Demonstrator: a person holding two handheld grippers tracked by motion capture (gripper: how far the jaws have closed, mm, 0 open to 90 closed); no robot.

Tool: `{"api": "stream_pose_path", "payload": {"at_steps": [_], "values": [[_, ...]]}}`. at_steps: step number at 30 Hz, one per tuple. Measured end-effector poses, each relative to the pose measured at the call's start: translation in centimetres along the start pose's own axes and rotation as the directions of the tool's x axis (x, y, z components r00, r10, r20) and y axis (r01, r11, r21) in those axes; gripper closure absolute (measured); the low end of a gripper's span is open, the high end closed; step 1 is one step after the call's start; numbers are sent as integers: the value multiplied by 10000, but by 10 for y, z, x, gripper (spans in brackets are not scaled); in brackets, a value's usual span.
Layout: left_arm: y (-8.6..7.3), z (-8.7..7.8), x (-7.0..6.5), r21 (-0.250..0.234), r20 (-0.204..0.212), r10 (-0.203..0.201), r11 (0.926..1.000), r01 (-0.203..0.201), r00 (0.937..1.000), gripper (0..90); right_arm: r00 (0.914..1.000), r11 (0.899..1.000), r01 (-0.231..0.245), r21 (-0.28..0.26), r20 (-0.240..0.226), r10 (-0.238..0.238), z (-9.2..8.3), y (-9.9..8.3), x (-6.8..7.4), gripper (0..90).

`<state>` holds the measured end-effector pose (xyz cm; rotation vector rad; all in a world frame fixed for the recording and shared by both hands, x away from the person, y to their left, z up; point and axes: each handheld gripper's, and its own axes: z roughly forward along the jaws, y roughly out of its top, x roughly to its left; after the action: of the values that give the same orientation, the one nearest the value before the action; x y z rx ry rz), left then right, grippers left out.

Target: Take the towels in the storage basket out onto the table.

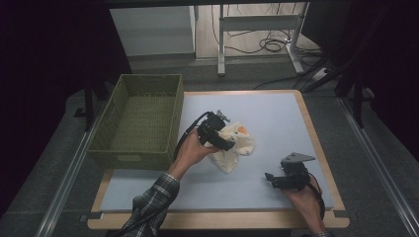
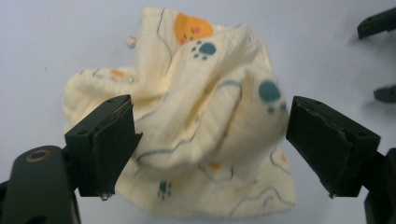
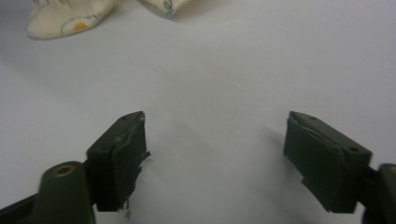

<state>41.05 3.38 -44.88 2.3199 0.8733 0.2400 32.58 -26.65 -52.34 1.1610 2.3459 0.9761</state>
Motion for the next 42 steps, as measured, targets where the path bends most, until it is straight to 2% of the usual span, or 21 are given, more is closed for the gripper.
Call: {"api": "stream_pose_path", "payload": {"at_steps": [6,8,10,12,14,15,16,17,19,23,25,27,29,30,31,32,33,34,36,38,42], "values": [[-20,-13,-5,-199,108,-217,9996,219,9997,162,9983,9998,93,176,-574,-83,1,14,-5,262],[-29,-14,-8,-222,141,-163,9996,167,9998,168,9969,9997,140,218,-772,-123,4,19,-5,266],[-38,-12,-12,-243,232,-222,9994,228,9995,194,9950,9996,216,192,-977,-196,6,24,-4,319],[-48,-7,-16,-229,364,-250,9994,259,9990,240,9916,9984,548,133,-1181,-528,10,31,-2,381],[-57,-3,-20,-300,444,-253,9992,266,9987,316,9877,9973,710,180,-1406,-678,15,38,0,465],[-61,-1,-21,-374,549,-291,9988,312,9981,338,9854,9969,775,142,-1532,-744,17,42,1,507],[-68,3,-24,-434,849,-337,9984,375,9958,374,9830,9965,830,110,-1653,-800,19,46,1,538],[-69,4,-24,-401,902,-334,9985,372,9954,422,9812,9952,967,123,-1691,-932,25,53,2,583],[-75,9,-29,-486,1095,-261,9983,316,9936,448,9782,9937,1114,103,-1772,-1079,30,60,3,606],[-79,19,-39,-639,1282,8,9979,74,9917,415,9740,9924,1231,15,-1919,-1205,44,76,5,610],[-80,26,-44,-589,1081,183,9982,-120,9940,361,9708,9908,1349,42,-2006,-1313,54,83,6,609],[-80,33,-47,-489,872,358,9983,-316,9956,361,9703,9881,1530,169,-1922,-1470,64,87,9,606],[-80,39,-50,-278,570,539,9982,-524,9969,376,9661,9796,1976,364,-1767,-1883,75,88,12,608],[-80,41,-52,-335,284,733,9968,-724,9969,394,9650,9733,2232,540,-1532,-2128,79,87,14,622],[-80,41,-53,-375,139,798,9962,-792,9967,439,9604,9677,2479,451,-1424,-2394,81,85,16,706],[-80,41,-54,-449,200,668,9968,-659,9976,482,9548,9653,2594,304,-1583,-2516,82,85,16,772],[-80,41,-54,-529,189,612,9968,-601,9979,569,9553,9639,2647,302,-1446,-2578,81,85,16,851],[-81,41,-55,-554,181,634,9965,-623,9978,671,9540,9606,2762,320,-1306,-2699,81,84,16,867],[-81,39,-53,-474,94,660,9967,-655,9978,838,9552,9614,2722,414,-1325,-2647,78,84,16,878],[-84,34,-50,-541,212,535,9972,-523,9983,851,9536,9577,2851,392,-1122,-2793,68,83,14,879],[-91,15,-41,-926,157,291,9953,-275,9995,852,9615,9647,2629,147,-869,-2608,40,78,1,878]]}}
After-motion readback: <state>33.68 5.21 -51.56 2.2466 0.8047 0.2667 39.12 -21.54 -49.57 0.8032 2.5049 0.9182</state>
